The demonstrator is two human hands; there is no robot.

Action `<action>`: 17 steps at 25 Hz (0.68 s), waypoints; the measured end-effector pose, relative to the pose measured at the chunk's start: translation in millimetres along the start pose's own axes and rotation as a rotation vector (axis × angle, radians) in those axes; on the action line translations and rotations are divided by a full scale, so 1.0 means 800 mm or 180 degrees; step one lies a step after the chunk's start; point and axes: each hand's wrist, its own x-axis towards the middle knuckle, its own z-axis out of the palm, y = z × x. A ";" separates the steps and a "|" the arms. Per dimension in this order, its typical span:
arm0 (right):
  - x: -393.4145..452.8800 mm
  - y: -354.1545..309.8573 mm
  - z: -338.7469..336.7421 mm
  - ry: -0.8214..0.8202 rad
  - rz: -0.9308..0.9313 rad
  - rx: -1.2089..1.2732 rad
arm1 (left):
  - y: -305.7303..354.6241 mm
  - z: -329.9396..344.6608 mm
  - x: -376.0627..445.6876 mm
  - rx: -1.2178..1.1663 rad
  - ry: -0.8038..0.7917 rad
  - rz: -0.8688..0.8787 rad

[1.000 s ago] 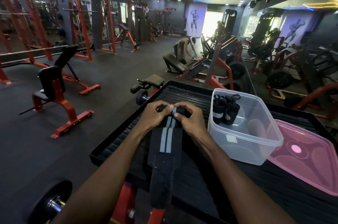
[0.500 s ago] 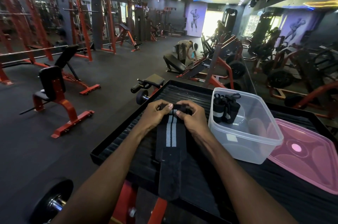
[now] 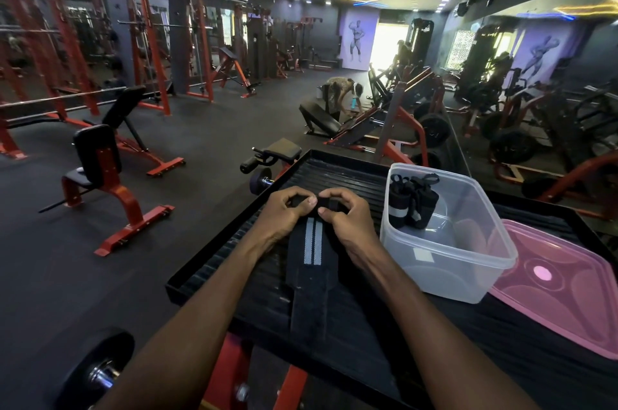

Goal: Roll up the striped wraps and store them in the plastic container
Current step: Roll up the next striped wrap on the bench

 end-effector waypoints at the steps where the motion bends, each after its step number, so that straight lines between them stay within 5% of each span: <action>1: 0.001 0.001 0.002 0.0038 0.0115 0.0054 | 0.002 0.000 -0.002 -0.0013 -0.0003 0.0060; 11: 0.002 0.003 0.005 0.0236 0.0012 -0.0100 | 0.004 0.001 -0.002 -0.0491 -0.0175 -0.0471; 17: 0.007 0.010 0.005 0.0037 0.0885 0.0393 | 0.004 0.001 -0.001 -0.0017 -0.0218 -0.0151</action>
